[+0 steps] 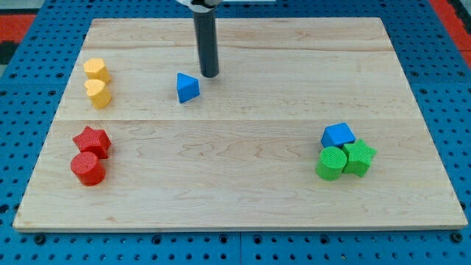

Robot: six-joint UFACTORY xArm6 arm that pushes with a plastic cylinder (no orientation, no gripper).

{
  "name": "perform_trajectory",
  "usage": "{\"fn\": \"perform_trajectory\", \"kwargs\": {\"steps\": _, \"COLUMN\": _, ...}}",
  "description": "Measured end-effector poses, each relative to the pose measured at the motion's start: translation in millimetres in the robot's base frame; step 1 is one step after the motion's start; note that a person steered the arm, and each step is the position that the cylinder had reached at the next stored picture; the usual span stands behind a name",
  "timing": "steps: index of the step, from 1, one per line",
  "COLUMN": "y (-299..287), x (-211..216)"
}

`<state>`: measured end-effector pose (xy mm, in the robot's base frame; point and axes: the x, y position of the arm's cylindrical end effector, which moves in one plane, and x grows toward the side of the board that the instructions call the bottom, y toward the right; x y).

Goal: Move blue cube closer to the green blocks

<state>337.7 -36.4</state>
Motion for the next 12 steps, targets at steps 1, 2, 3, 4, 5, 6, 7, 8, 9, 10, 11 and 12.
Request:
{"fn": "perform_trajectory", "kwargs": {"steps": 1, "y": 24, "x": 0}}
{"fn": "perform_trajectory", "kwargs": {"steps": 2, "y": 41, "x": 0}}
{"fn": "perform_trajectory", "kwargs": {"steps": 3, "y": 53, "x": 0}}
{"fn": "perform_trajectory", "kwargs": {"steps": 4, "y": 65, "x": 0}}
{"fn": "perform_trajectory", "kwargs": {"steps": 5, "y": 73, "x": 0}}
{"fn": "perform_trajectory", "kwargs": {"steps": 6, "y": 82, "x": 0}}
{"fn": "perform_trajectory", "kwargs": {"steps": 7, "y": 95, "x": 0}}
{"fn": "perform_trajectory", "kwargs": {"steps": 8, "y": 109, "x": 0}}
{"fn": "perform_trajectory", "kwargs": {"steps": 9, "y": 123, "x": 0}}
{"fn": "perform_trajectory", "kwargs": {"steps": 10, "y": 137, "x": 0}}
{"fn": "perform_trajectory", "kwargs": {"steps": 11, "y": 152, "x": 0}}
{"fn": "perform_trajectory", "kwargs": {"steps": 12, "y": 165, "x": 0}}
